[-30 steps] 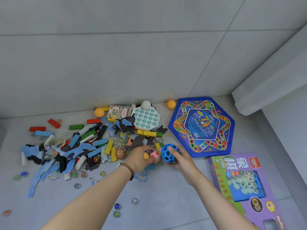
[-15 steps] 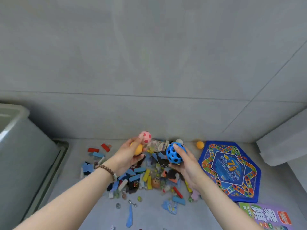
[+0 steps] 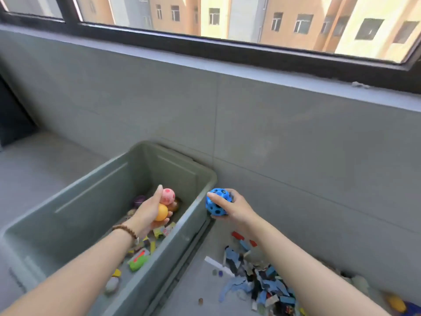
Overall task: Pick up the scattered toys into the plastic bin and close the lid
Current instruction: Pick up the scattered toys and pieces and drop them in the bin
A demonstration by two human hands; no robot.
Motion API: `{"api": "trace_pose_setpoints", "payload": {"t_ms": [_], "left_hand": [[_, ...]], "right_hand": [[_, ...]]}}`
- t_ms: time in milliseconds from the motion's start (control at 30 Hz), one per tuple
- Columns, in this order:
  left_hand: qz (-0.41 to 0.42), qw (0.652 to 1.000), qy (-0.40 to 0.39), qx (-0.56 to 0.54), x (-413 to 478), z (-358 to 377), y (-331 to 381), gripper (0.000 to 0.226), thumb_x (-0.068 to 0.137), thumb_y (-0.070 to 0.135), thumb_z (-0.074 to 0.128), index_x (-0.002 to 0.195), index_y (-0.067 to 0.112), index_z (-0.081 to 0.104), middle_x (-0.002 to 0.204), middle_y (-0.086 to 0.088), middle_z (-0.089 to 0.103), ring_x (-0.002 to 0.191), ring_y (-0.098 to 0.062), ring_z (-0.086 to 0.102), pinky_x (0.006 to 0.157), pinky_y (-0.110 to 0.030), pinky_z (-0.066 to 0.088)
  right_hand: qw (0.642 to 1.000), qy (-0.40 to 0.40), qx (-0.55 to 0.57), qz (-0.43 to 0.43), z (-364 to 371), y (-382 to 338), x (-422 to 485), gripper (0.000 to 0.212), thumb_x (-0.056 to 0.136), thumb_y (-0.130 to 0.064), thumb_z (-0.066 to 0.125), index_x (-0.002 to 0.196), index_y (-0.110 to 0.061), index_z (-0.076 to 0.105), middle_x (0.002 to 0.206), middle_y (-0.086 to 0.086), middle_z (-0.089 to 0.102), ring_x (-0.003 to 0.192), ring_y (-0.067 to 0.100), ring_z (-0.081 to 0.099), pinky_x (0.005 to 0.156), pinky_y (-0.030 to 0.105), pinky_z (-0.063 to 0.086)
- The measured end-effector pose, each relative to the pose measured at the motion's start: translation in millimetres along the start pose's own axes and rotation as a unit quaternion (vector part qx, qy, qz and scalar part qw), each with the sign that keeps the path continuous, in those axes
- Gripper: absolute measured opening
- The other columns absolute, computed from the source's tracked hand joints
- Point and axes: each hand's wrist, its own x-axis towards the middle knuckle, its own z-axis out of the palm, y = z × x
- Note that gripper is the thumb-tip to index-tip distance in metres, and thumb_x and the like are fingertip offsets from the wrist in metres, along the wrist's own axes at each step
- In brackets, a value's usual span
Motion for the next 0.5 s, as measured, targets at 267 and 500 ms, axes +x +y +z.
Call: {"api": "trace_pose_setpoints", "payload": {"t_ms": [267, 500], "left_hand": [[-0.078, 0.980, 0.122, -0.136, 33.3, -138.0, -52.4, 0.026, 0.100, 0.034, 0.038, 0.116, 0.016, 0.045, 0.091, -0.012, 0.057, 0.074, -0.022, 0.057, 0.041, -0.027, 0.054], [-0.057, 0.990, 0.125, -0.008, 59.2, -152.7, -69.2, 0.045, 0.101, 0.033, 0.034, 0.141, 0.012, 0.035, 0.146, -0.005, 0.041, 0.133, -0.026, 0.039, 0.108, -0.039, 0.031]], "right_hand": [[0.980, -0.048, 0.092, 0.169, 130.0, 21.0, 83.6, 0.039, 0.093, -0.023, 0.057, 0.126, -0.007, 0.046, 0.127, 0.011, 0.046, 0.118, 0.030, 0.051, 0.101, 0.039, 0.045], [0.992, 0.002, 0.040, 0.117, 123.4, 38.6, 106.0, 0.049, 0.095, -0.015, 0.052, 0.141, -0.011, 0.035, 0.146, 0.012, 0.035, 0.135, 0.029, 0.035, 0.105, 0.040, 0.041]]}}
